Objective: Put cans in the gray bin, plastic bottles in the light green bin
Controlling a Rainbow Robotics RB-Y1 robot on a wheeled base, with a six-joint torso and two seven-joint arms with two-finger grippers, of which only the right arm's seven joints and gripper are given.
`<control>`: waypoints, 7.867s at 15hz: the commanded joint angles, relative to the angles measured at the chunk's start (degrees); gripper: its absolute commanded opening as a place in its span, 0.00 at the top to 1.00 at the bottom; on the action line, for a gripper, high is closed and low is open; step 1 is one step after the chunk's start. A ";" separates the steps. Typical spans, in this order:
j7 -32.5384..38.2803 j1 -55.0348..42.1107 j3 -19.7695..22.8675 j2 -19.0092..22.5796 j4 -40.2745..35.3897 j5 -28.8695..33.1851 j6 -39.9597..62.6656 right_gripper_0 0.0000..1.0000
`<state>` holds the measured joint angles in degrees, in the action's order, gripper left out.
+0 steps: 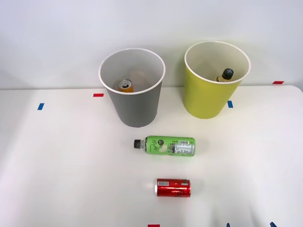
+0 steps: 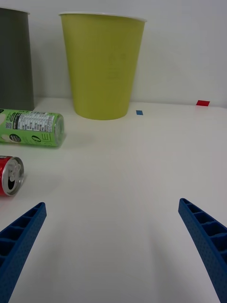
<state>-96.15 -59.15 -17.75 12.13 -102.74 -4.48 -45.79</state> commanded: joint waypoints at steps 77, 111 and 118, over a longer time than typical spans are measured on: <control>-10.37 79.80 -36.65 34.81 -37.09 -19.07 121.11 0.09; -18.63 85.61 -37.18 16.96 -17.31 -16.08 129.55 0.33; -18.46 85.25 -36.39 17.58 -17.75 -16.00 129.46 1.00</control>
<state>-114.69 26.32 -54.51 29.66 -120.11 -20.51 83.74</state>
